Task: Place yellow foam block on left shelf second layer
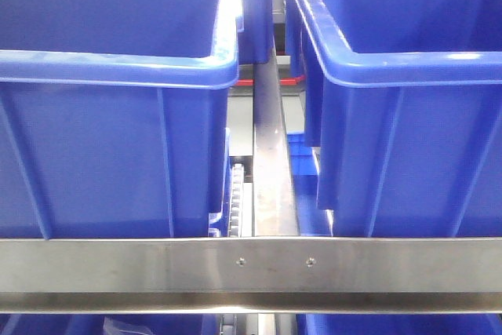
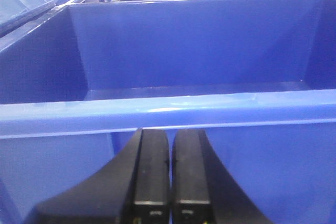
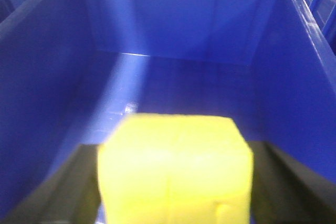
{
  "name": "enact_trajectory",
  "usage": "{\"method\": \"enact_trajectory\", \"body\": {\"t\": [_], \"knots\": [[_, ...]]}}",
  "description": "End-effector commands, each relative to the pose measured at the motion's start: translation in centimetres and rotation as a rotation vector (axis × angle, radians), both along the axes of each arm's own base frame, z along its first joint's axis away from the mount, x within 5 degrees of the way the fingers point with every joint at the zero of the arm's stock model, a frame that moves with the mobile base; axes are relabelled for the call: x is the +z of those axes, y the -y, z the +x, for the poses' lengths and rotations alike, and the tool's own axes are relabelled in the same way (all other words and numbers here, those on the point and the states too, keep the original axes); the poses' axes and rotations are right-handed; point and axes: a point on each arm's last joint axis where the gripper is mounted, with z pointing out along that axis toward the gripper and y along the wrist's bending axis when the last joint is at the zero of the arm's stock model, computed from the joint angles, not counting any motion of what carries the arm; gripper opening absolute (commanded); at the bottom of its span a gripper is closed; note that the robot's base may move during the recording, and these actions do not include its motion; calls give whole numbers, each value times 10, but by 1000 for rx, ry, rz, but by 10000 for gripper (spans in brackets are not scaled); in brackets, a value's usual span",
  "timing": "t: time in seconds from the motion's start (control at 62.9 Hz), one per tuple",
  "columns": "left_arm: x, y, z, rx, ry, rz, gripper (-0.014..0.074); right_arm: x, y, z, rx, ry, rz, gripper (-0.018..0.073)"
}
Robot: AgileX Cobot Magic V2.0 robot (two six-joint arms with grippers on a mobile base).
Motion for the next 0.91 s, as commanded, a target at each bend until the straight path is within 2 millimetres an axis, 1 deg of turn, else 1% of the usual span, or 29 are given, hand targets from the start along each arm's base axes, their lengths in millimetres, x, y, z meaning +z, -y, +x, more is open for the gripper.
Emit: {"method": "enact_trajectory", "body": {"t": [0.0,0.207,0.286,0.366,0.445,0.509,0.636,0.668,0.763,0.89], "knots": [[-1,0,-1,0,73,-11,124,23,-2,2,15,140,9,639],[-1,0,-1,0,73,-11,124,25,-2,2,17,157,13,634],[-1,0,-1,0,73,-11,124,30,-2,-1,17,193,31,614],[-1,0,-1,0,73,-11,124,36,0,-6,4,229,57,531],[-1,0,-1,0,73,-11,124,41,4,-14,-18,249,62,398],[-1,0,-1,0,73,-11,124,46,9,-21,-44,270,59,251],[-1,0,-1,0,73,-11,124,55,19,-35,-99,329,51,79],[-1,0,-1,0,73,-11,124,57,20,-38,-108,335,50,61],[-1,0,-1,0,73,-11,124,55,20,-50,-114,358,48,62],[-1,0,-1,0,73,-11,124,38,19,-68,-112,375,48,62]]}}
